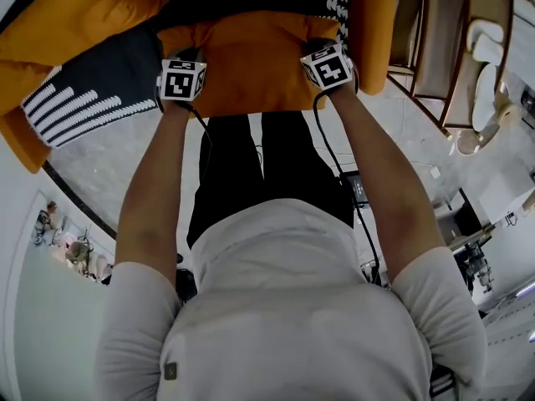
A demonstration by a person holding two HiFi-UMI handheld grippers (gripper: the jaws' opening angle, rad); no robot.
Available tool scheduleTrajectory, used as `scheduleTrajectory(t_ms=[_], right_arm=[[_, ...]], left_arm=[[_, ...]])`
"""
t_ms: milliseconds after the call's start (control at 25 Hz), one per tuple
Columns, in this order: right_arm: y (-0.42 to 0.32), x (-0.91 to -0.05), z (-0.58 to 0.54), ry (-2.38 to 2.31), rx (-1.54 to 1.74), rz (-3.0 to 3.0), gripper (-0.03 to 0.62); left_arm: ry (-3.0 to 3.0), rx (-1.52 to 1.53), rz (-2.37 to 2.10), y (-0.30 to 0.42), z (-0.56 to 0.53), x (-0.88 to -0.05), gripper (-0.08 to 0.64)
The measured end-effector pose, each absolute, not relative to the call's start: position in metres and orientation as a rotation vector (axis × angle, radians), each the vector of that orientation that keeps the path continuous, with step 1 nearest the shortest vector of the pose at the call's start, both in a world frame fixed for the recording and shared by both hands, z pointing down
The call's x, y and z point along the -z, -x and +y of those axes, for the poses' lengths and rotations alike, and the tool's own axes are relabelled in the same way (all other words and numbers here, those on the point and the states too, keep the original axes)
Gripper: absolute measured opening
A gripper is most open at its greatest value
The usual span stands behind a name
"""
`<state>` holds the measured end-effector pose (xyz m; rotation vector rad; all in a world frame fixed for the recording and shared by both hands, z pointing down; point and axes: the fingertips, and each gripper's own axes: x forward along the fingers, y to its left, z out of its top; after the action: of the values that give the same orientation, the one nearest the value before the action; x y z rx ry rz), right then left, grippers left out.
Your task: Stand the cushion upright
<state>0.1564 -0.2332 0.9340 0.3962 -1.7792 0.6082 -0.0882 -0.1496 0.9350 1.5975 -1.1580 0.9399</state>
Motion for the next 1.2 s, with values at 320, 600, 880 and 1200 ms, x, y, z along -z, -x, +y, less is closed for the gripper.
scheduleTrajectory(t_ms=[320, 600, 880, 1200], right_arm=[[-0.165, -0.866, -0.211, -0.447, -0.597, -1.846, 0.018], [-0.151, -0.812, -0.208, -0.477, -0.553, -1.902, 0.017], [-0.124, -0.766, -0.222, -0.535, -0.481, -1.953, 0.017], [-0.097, -0.727, -0.248, -0.624, -0.394, -1.979, 0.017]], left_arm=[[-1.615, -0.859, -1.218, 0.081, -0.123, -0.872, 0.009], [-1.644, -0.825, -1.282, 0.095, -0.118, -0.820, 0.009], [-1.705, -0.789, -1.340, 0.122, -0.131, -0.776, 0.009], [-1.839, -0.801, -1.313, 0.151, -0.163, -0.738, 0.009]])
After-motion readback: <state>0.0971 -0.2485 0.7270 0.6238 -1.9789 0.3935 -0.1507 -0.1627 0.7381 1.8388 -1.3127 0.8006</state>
